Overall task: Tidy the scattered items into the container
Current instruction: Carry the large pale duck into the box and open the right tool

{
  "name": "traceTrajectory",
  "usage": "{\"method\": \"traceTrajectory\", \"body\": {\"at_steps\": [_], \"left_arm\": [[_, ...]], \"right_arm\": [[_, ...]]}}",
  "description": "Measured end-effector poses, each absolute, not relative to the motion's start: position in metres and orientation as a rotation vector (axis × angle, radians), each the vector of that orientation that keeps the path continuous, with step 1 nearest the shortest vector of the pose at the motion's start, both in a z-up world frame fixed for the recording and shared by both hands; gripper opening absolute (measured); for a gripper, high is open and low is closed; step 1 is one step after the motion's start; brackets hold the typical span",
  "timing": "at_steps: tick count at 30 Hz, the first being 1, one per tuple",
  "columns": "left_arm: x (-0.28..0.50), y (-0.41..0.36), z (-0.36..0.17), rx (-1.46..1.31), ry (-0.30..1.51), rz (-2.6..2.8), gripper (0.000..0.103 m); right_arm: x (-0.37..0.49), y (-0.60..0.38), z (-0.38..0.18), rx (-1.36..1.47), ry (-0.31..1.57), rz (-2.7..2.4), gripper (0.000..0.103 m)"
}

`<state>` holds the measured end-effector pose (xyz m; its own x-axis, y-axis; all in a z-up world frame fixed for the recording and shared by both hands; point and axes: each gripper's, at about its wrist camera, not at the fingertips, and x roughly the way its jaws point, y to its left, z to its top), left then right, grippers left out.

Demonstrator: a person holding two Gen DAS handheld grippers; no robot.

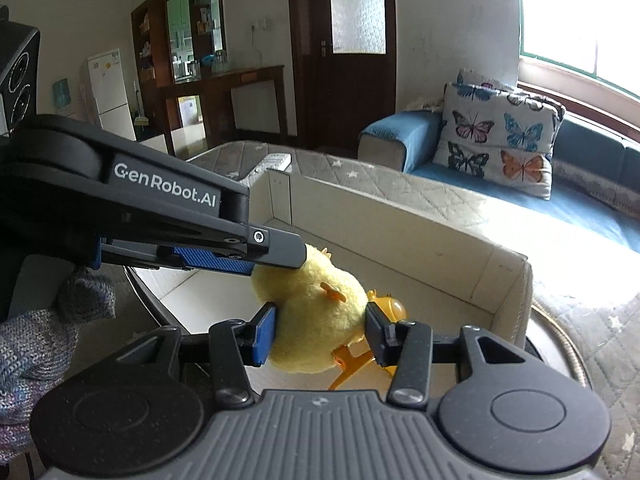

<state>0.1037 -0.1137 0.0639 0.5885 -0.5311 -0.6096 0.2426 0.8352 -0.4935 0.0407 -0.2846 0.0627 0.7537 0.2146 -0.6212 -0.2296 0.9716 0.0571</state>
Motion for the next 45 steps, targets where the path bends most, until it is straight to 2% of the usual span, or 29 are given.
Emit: {"method": "traceTrajectory", "body": {"at_steps": [8,18,45], "left_arm": [[0.104,-0.112,0.060,-0.384,0.842,-0.445,0.032],[0.089,-0.109,0.074,-0.376,0.813,-0.451,0.032],[-0.018,-0.115,0.092,-0.291,0.759,-0.516,0.032]], "right_arm": [[0.043,-0.282,0.056,-0.025,0.705,0.242,0.047],[0.028,-0.285,0.070,-0.028,0.654,0.233,0.047],[-0.087,-0.290,0.093,-0.027,0.563,0.202,0.049]]}}
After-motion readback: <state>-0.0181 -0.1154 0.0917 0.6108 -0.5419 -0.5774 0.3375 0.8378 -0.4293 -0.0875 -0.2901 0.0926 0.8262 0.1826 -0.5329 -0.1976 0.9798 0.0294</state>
